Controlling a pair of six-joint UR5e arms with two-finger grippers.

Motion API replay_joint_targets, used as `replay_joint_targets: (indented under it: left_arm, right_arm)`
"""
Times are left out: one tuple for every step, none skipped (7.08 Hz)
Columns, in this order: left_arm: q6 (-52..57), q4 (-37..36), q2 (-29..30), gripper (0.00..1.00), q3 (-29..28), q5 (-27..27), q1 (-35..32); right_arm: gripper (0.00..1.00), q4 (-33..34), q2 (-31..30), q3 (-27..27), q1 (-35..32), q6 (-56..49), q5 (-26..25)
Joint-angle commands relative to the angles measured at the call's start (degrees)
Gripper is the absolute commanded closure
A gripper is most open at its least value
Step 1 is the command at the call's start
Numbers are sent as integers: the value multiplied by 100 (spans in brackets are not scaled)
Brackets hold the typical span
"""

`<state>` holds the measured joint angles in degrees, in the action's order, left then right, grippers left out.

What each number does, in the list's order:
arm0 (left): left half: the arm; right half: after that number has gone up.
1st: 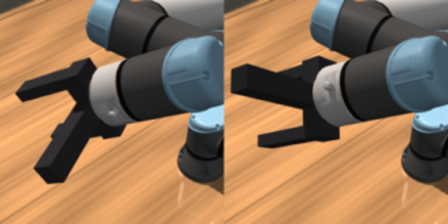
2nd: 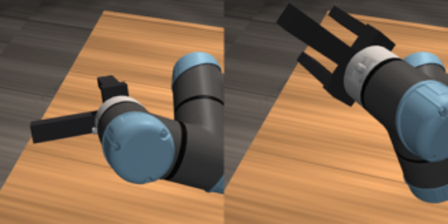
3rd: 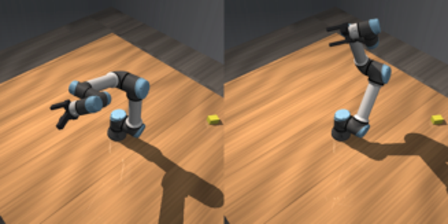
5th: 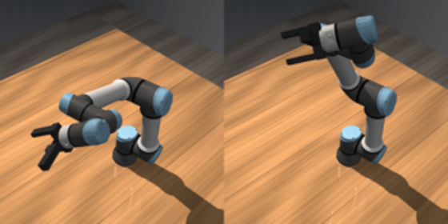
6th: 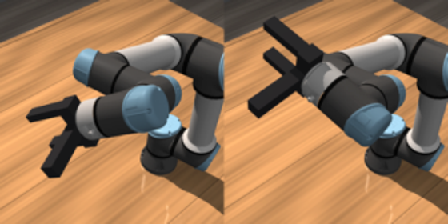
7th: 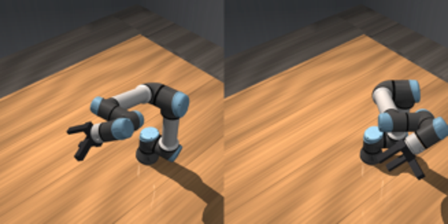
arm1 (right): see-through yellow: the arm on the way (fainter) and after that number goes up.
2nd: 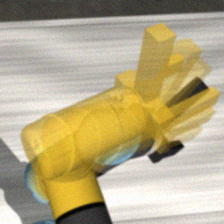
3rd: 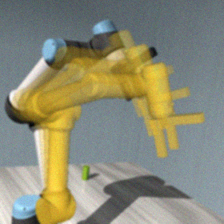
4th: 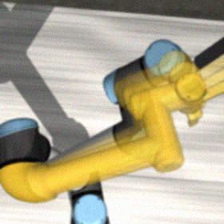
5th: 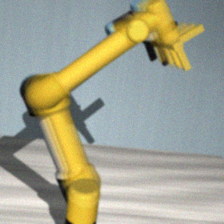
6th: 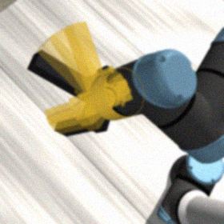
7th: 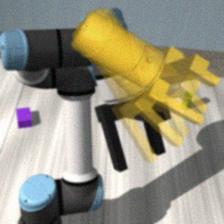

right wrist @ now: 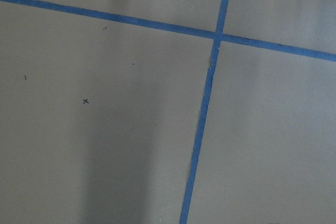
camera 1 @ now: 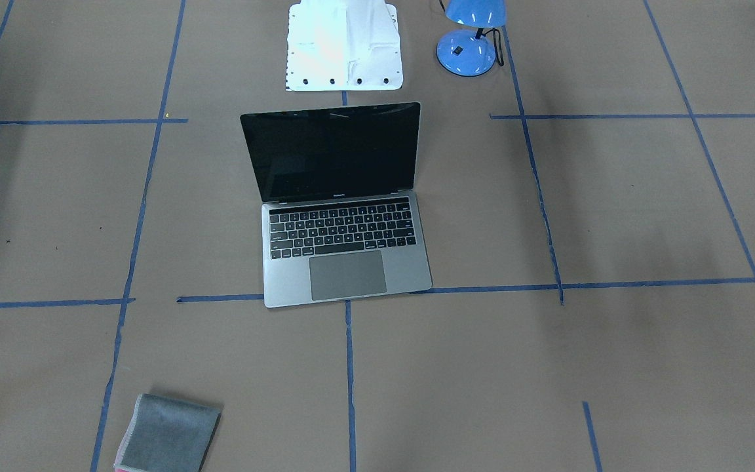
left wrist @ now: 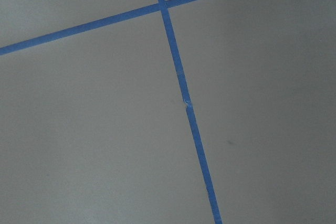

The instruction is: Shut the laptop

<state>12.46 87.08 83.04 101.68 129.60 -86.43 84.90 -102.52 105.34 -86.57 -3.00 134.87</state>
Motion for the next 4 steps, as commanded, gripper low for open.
replay_joint_targets:
  left_arm:
    - [-15,273,753,0,-68,-347,3]
    - [-163,301,896,0,-26,-209,3]
    - [-1183,362,924,0,27,193,151]
    - [-2107,928,916,0,62,441,422]
  right_arm:
    - [1,-105,30,249,9,419,300]
    - [1,-602,30,285,35,1015,616]
    - [1,-1251,21,276,357,1839,671]
    - [1,-2136,21,267,804,3013,646]
